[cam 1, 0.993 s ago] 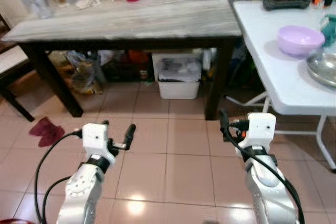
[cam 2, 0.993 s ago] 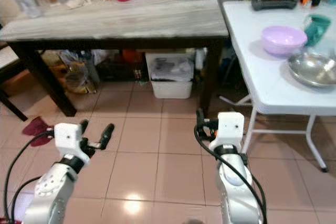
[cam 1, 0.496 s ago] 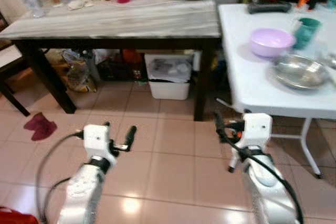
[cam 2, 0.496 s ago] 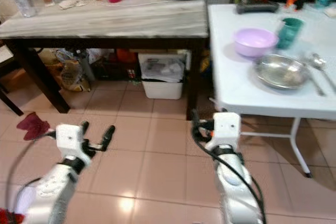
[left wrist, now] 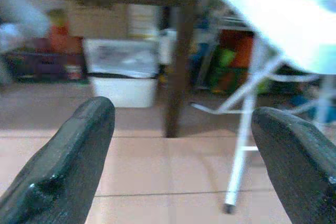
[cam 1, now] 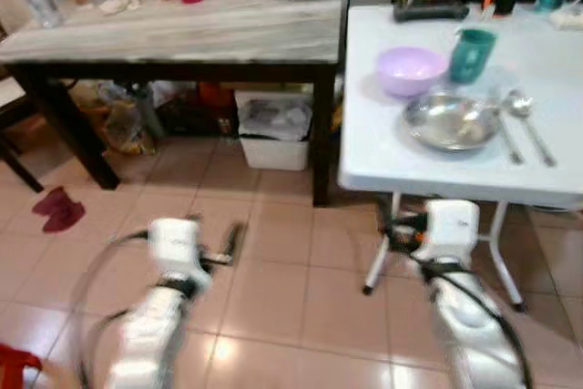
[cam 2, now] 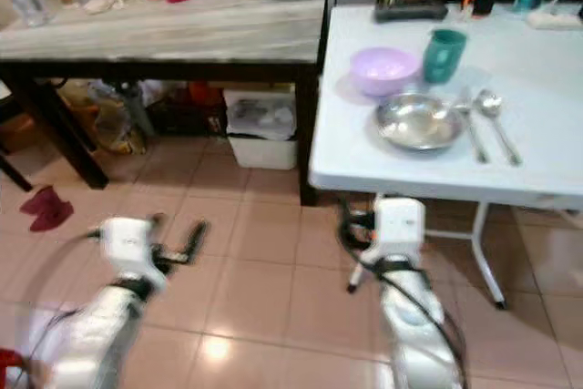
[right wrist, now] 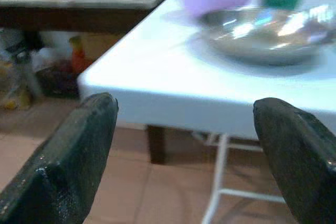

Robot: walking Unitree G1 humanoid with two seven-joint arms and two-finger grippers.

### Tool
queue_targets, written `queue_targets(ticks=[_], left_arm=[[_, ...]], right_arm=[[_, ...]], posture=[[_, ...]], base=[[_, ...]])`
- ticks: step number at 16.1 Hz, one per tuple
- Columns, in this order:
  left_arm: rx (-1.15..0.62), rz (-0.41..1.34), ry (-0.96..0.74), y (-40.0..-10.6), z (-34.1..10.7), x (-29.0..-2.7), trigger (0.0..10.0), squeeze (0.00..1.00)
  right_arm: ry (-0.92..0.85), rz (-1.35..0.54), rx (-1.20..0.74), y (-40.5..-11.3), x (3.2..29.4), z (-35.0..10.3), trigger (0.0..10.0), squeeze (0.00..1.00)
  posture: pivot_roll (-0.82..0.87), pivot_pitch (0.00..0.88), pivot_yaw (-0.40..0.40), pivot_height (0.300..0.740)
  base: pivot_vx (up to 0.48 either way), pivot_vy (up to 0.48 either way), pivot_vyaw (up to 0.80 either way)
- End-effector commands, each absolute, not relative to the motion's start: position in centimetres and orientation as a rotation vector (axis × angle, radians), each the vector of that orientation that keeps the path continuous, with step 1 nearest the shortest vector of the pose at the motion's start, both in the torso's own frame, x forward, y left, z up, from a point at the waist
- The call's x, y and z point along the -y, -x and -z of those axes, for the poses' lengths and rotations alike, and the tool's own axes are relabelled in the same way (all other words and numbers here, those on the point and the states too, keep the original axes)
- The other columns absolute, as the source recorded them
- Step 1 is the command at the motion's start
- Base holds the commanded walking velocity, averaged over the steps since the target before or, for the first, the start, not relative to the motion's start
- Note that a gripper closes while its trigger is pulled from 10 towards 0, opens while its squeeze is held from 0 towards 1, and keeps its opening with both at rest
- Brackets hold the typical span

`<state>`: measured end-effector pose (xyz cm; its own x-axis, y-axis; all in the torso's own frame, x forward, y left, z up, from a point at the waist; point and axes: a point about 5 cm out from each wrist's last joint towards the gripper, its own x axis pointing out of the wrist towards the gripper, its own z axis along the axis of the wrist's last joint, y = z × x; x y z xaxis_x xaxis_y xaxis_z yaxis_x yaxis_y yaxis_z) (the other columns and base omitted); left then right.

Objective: Setting the table

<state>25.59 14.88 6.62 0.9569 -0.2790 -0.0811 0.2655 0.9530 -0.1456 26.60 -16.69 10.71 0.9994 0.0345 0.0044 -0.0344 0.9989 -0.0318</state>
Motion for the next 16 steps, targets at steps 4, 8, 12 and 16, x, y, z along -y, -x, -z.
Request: queue_targets(ticks=[4, 8, 12, 16], left_arm=[[-0.085, 0.260, 0.096, -25.7, -7.0, -15.9, 10.0, 0.00], [-0.045, 0.188, 0.084, -25.7, -7.3, -16.8, 10.0, 0.00], [-0.024, 0.133, 0.127, -25.8, -7.4, -17.6, 10.0, 0.00], [-0.026, 0.154, 0.097, -26.0, -7.4, -17.0, 10.0, 0.00]], right_arm=[[0.011, -0.045, 0.056, -26.6, 16.3, -11.8, 10.0, 0.00], [0.114, 0.041, 0.090, -26.1, 17.4, -12.3, 10.0, 0.00], [0.099, 0.082, 0.116, -25.7, 18.5, -12.4, 10.0, 0.00], [0.021, 0.025, 0.085, -25.5, 17.5, -12.4, 10.0, 0.00]], posture=[[-0.15, 0.090, 0.079, 0.740], [-0.15, 0.091, 0.076, 0.740], [-0.16, 0.096, 0.075, 0.740], [-0.16, 0.097, 0.076, 0.740]], base=[[0.000, -0.375, 0.00], [0.000, 0.000, 0.00], [0.000, 0.000, 0.00], [0.000, 0.000, 0.00]])
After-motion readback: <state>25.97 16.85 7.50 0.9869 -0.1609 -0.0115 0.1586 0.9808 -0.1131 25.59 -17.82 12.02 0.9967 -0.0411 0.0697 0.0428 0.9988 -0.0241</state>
